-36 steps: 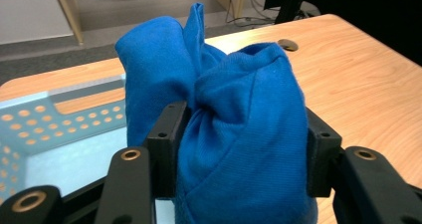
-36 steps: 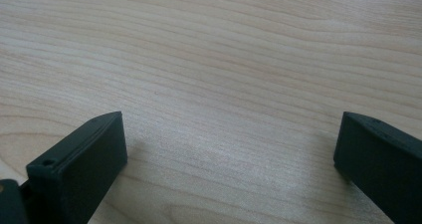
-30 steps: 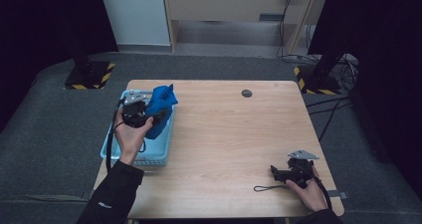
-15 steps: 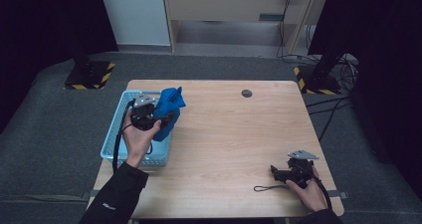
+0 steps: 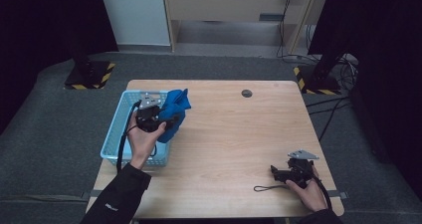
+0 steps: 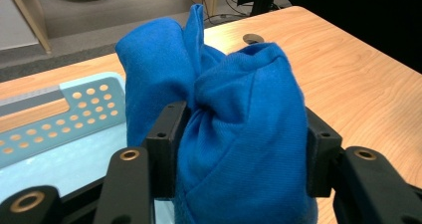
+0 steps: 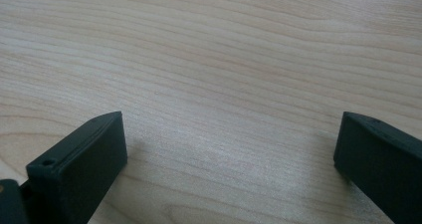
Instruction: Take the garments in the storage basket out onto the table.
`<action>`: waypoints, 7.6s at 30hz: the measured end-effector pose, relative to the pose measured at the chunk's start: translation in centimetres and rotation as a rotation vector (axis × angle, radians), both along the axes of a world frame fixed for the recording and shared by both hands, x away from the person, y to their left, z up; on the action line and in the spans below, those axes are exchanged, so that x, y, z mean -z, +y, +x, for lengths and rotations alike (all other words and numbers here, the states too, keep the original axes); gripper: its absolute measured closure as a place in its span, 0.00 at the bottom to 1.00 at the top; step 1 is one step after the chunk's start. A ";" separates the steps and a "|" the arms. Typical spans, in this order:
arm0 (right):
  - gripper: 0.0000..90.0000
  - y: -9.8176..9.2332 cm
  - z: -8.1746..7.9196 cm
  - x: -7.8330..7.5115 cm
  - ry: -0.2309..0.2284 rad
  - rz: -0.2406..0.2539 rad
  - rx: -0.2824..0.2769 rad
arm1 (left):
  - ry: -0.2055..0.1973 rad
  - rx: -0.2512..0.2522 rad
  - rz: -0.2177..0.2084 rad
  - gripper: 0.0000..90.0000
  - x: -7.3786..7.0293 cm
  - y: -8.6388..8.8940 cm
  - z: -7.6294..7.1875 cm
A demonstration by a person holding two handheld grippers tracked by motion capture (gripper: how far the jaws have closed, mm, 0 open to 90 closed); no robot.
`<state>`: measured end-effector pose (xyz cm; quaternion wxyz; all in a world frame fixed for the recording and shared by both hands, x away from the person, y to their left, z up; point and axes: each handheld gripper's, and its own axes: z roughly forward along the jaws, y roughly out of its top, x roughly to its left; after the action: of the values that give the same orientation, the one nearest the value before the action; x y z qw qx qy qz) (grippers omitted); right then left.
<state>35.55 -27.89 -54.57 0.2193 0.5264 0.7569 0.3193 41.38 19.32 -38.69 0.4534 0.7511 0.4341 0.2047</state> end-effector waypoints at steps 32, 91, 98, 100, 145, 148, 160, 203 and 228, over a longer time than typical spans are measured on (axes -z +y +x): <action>0.01 0.0 0.0 0.0 0.000 -0.001 0.000 | -0.010 0.107 -0.010 0.50 1.2 -3.2 -0.4; 0.01 0.0 0.0 0.0 0.000 0.000 0.000 | -0.023 0.259 0.012 0.50 4.1 -10.5 0.1; 0.01 0.0 0.0 0.0 0.000 -0.001 0.000 | -0.012 0.276 0.023 0.50 5.0 -11.3 0.3; 0.01 0.0 0.0 0.0 0.000 0.000 0.000 | -0.009 0.280 0.025 0.50 5.2 -11.4 0.3; 0.01 0.0 0.0 0.0 -0.003 -0.002 -0.002 | 0.101 0.373 0.155 0.49 11.2 -13.8 0.0; 0.01 0.0 0.0 0.0 -0.003 -0.002 -0.002 | 0.109 0.381 0.162 0.49 11.6 -13.9 -0.1; 0.01 0.0 0.0 0.0 -0.003 -0.002 -0.002 | 0.110 0.385 0.167 0.42 12.1 -14.1 -0.2; 0.01 0.0 0.0 0.0 -0.001 -0.002 -0.002 | 0.079 0.426 0.034 0.10 8.0 -11.3 -2.7; 0.01 0.0 0.0 0.0 -0.001 -0.002 -0.001 | 0.044 0.343 -0.052 0.12 8.9 -8.9 -5.3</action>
<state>35.55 -27.91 -54.57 0.2198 0.5256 0.7574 0.3190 36.10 10.37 -47.61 0.4915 0.8063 0.3146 0.0968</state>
